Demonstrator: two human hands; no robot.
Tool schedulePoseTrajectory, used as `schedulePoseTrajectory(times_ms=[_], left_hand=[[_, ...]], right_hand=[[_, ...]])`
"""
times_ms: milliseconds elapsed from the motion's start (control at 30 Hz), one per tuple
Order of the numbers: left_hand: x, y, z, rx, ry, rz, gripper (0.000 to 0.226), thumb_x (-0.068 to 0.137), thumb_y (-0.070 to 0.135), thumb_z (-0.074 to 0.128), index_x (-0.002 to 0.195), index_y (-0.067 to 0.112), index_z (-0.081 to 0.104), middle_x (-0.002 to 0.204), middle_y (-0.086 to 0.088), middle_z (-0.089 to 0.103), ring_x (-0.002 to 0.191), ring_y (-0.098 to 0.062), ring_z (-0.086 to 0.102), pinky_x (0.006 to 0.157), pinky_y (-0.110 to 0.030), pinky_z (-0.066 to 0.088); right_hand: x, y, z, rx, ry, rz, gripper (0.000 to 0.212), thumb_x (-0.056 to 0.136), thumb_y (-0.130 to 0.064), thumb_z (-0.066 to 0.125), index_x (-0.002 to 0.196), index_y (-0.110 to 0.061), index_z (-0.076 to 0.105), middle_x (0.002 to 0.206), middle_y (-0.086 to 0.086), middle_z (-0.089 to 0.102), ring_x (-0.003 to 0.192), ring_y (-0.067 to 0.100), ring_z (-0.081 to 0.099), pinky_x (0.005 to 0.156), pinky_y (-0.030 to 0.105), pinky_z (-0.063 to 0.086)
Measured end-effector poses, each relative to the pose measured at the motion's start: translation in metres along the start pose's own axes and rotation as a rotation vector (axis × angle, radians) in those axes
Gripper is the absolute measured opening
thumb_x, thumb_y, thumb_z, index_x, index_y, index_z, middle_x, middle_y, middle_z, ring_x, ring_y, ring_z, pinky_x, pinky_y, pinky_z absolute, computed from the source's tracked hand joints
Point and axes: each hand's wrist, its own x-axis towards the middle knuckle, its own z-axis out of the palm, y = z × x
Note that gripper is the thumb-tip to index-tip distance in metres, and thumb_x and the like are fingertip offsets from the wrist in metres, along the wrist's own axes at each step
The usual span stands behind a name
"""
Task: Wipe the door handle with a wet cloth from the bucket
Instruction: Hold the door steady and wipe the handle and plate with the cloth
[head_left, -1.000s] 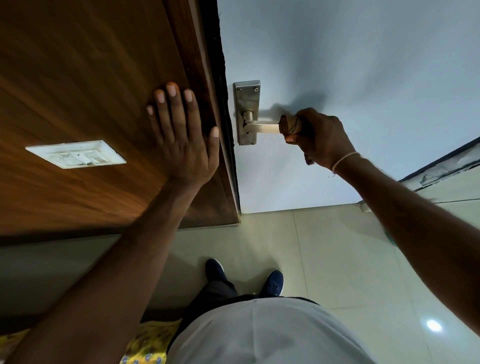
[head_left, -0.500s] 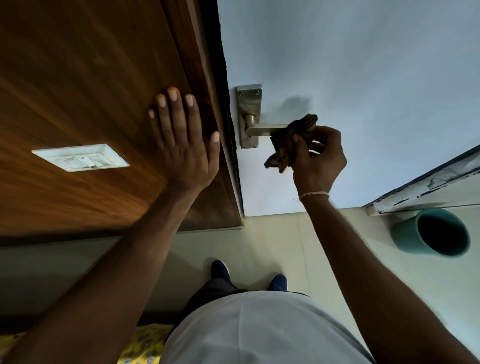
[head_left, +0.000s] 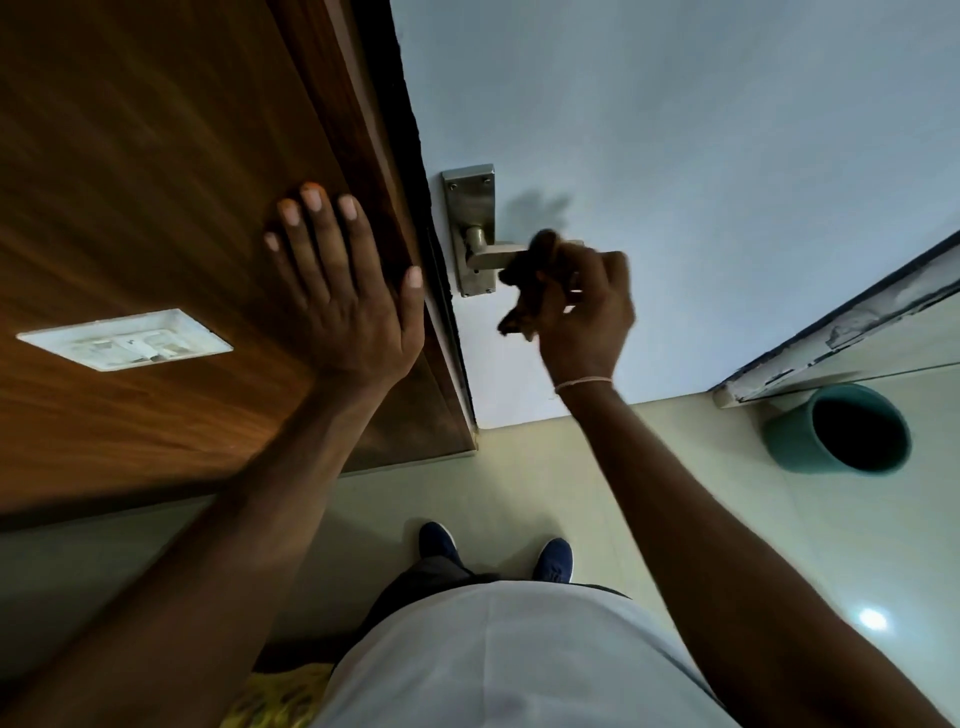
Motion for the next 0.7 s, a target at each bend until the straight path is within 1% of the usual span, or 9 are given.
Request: schedulePoseTrajectory(times_ms=[33, 100, 133, 200, 300, 500, 600, 667, 700], left_hand=[[0.000, 0.001, 0.000, 0.002, 0.001, -0.002, 0.074, 0.106, 0.042, 0.047, 0.158, -0.008, 0.035, 0.158, -0.036, 0.042, 0.151, -0.052, 0.033, 0.129, -0.066, 0.024], [0.000, 0.001, -0.001, 0.003, -0.002, -0.007, 0.074, 0.105, 0.042, 0.048, 0.158, -0.008, 0.036, 0.158, -0.037, 0.044, 0.151, -0.052, 0.033, 0.129, -0.066, 0.024], [0.000, 0.001, -0.002, 0.006, -0.003, -0.008, 0.074, 0.105, 0.042, 0.050, 0.158, -0.008, 0.036, 0.158, -0.037, 0.045, 0.151, -0.051, 0.033, 0.130, -0.065, 0.024], [0.001, 0.001, -0.003, 0.008, -0.003, -0.005, 0.075, 0.102, 0.040, 0.055, 0.158, -0.007, 0.037, 0.157, -0.037, 0.046, 0.151, -0.051, 0.033, 0.130, -0.065, 0.024], [0.001, -0.002, -0.006, 0.005, -0.020, 0.006, 0.075, 0.102, 0.039, 0.056, 0.159, -0.006, 0.036, 0.158, -0.036, 0.046, 0.152, -0.050, 0.033, 0.129, -0.065, 0.026], [0.001, 0.002, -0.008, 0.003, -0.015, -0.008, 0.075, 0.102, 0.038, 0.057, 0.158, -0.007, 0.037, 0.159, -0.037, 0.045, 0.152, -0.051, 0.034, 0.129, -0.066, 0.027], [0.003, 0.002, -0.009, 0.007, -0.020, -0.011, 0.077, 0.100, 0.036, 0.060, 0.159, -0.008, 0.037, 0.160, -0.037, 0.044, 0.152, -0.052, 0.035, 0.129, -0.066, 0.027], [0.003, 0.002, -0.010, 0.011, -0.024, -0.008, 0.077, 0.100, 0.036, 0.061, 0.160, -0.007, 0.037, 0.160, -0.037, 0.044, 0.152, -0.052, 0.035, 0.129, -0.067, 0.028], [0.003, 0.002, -0.011, 0.010, -0.026, -0.008, 0.078, 0.100, 0.036, 0.061, 0.160, -0.007, 0.037, 0.161, -0.036, 0.043, 0.153, -0.053, 0.035, 0.129, -0.067, 0.028]], right_hand=[[0.004, 0.006, -0.008, 0.012, 0.037, 0.028, 0.025, 0.091, -0.013, 0.068, 0.113, -0.011, 0.078, 0.108, 0.011, 0.062, 0.080, -0.010, 0.068, 0.064, 0.006, 0.055], [0.006, 0.007, -0.008, 0.015, 0.072, 0.047, 0.021, 0.094, -0.002, 0.070, 0.112, -0.007, 0.079, 0.106, 0.011, 0.061, 0.078, -0.018, 0.064, 0.060, 0.001, 0.051], [0.003, 0.004, 0.000, -0.001, 0.069, 0.028, 0.022, 0.093, -0.007, 0.070, 0.112, -0.012, 0.079, 0.106, 0.010, 0.062, 0.079, -0.011, 0.067, 0.062, 0.007, 0.056], [-0.008, -0.010, 0.023, -0.034, 0.006, -0.054, 0.024, 0.091, -0.021, 0.065, 0.111, -0.020, 0.079, 0.105, 0.008, 0.062, 0.082, 0.012, 0.071, 0.068, 0.039, 0.064], [-0.021, -0.026, 0.048, -0.128, -0.072, -0.186, 0.032, 0.094, -0.029, 0.059, 0.112, -0.012, 0.079, 0.100, 0.012, 0.063, 0.079, 0.032, 0.066, 0.064, 0.036, 0.057], [-0.011, -0.006, 0.036, -0.189, -0.102, -0.296, 0.031, 0.094, -0.024, 0.072, 0.123, -0.018, 0.079, 0.108, 0.006, 0.067, 0.085, 0.027, 0.070, 0.064, 0.035, 0.058], [0.003, 0.021, 0.015, -0.055, -0.055, -0.077, 0.040, 0.092, -0.012, 0.078, 0.127, -0.032, 0.076, 0.120, -0.007, 0.056, 0.089, 0.020, 0.077, 0.056, 0.035, 0.065], [0.014, 0.031, 0.002, 0.057, -0.034, 0.022, 0.035, 0.098, -0.010, 0.075, 0.126, -0.031, 0.076, 0.121, -0.006, 0.052, 0.087, 0.011, 0.079, 0.048, 0.030, 0.063], [0.017, 0.033, -0.002, 0.061, -0.015, 0.050, 0.034, 0.098, -0.007, 0.072, 0.126, -0.028, 0.077, 0.122, -0.003, 0.054, 0.087, 0.000, 0.076, 0.053, 0.023, 0.063]])
